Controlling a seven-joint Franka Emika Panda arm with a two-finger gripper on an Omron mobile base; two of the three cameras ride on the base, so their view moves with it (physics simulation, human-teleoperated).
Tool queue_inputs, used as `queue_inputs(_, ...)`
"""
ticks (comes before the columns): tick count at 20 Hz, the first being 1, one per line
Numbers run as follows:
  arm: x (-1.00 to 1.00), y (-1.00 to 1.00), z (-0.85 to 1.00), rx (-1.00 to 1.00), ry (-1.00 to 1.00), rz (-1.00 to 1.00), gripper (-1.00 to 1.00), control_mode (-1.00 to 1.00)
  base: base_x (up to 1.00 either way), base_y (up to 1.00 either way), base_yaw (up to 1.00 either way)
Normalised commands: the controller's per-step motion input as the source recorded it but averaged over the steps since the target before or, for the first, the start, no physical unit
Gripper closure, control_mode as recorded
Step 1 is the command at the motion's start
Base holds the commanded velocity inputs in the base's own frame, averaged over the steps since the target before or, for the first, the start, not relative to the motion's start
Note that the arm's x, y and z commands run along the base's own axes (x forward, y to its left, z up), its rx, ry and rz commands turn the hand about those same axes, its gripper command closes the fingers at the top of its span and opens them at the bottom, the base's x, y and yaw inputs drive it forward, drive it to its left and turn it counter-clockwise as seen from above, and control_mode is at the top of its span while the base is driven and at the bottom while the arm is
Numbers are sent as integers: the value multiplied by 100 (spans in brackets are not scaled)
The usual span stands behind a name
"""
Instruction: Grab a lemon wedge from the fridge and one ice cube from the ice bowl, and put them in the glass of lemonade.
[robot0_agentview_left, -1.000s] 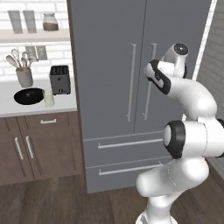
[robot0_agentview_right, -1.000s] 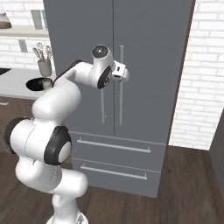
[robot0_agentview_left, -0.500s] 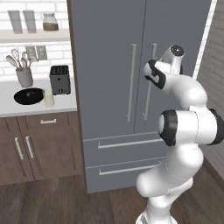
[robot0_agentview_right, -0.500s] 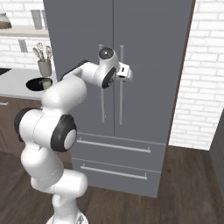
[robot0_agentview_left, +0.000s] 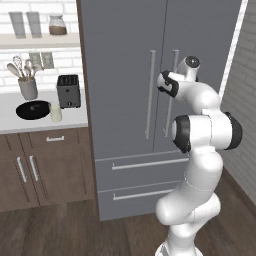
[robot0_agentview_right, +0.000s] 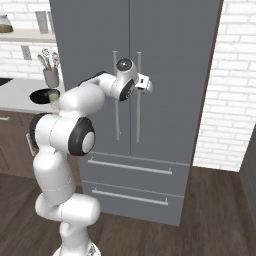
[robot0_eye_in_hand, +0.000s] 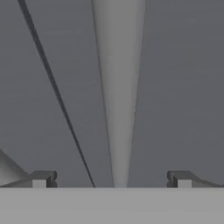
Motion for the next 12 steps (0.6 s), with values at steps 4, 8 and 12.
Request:
queue_inputs(4,27,0,-17,0,0,0,-100,-100,0,0,0)
queue_inputs(8,24,-5,-25,0,0,0,-100,-100,0,0,0)
queue_inputs(12,33,-9,-23,0,0,0,-100,-100,0,0,0)
